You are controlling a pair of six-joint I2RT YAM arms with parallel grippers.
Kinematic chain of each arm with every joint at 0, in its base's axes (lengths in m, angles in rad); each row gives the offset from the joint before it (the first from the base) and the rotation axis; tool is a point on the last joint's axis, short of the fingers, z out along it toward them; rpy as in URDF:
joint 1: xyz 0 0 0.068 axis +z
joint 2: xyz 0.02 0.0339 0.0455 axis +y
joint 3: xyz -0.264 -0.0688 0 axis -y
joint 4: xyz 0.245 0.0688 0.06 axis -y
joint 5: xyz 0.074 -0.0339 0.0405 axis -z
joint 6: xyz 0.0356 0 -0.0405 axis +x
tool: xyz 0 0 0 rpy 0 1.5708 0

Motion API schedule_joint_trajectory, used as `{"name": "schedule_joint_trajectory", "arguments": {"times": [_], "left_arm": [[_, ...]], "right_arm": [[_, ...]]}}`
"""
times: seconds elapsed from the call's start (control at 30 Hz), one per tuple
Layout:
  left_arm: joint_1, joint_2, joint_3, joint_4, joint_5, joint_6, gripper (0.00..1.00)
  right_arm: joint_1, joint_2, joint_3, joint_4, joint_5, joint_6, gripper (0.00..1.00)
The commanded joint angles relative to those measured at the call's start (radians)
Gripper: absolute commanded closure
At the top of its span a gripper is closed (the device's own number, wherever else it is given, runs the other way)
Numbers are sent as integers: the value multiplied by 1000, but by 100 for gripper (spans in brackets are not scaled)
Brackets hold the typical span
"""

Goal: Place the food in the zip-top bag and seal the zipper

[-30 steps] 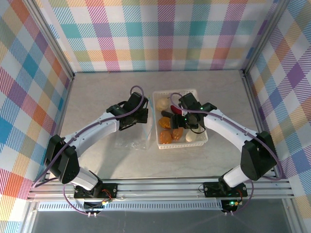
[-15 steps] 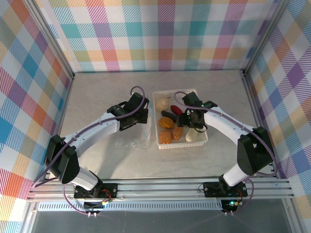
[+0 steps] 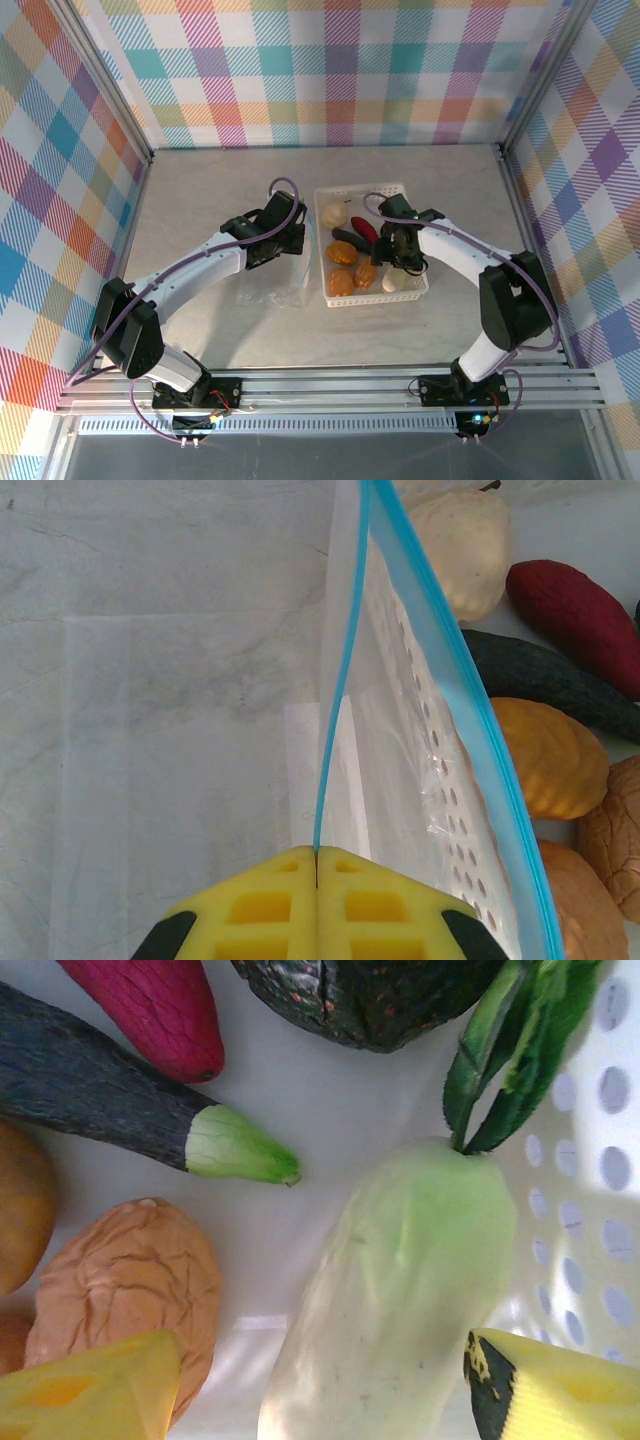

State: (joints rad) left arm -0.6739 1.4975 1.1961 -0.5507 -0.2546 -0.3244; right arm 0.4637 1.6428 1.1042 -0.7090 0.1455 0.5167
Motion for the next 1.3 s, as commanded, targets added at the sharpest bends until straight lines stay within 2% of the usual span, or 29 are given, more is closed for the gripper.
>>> {"name": "schedule_joint_trajectory", "arguments": {"times": [0.0, 0.33, 0.4, 0.5, 0.63, 0.77, 0.83, 1.03, 1.27], "left_arm": [[-13, -3, 26, -23, -7, 10, 100], [-13, -8, 28, -24, -5, 13, 100], [-13, -7, 30, -23, -3, 13, 100], [-13, -5, 28, -22, -3, 13, 100], [-13, -3, 28, -23, -1, 13, 100], [-13, 0, 28, -18, 6, 12, 100], [-13, 4, 31, -18, 12, 10, 100], [-13, 21, 46, -7, 36, 8, 100], [-15, 44, 56, 60, 128, -19, 100]], "right_arm": [[-5, 55, 34, -29, 1, 31, 24], [-8, 88, 27, 37, -9, 47, 30], [-11, 98, 29, 44, -12, 48, 34], [-11, 87, 18, 66, -10, 52, 45], [-11, 41, 2, 83, 5, 49, 51], [-11, -17, -17, 113, 17, 45, 70], [-11, -56, -33, 140, 16, 50, 76], [-1, -234, -81, 243, 1, 69, 82], [43, -402, -112, 417, -144, 134, 83]]}}
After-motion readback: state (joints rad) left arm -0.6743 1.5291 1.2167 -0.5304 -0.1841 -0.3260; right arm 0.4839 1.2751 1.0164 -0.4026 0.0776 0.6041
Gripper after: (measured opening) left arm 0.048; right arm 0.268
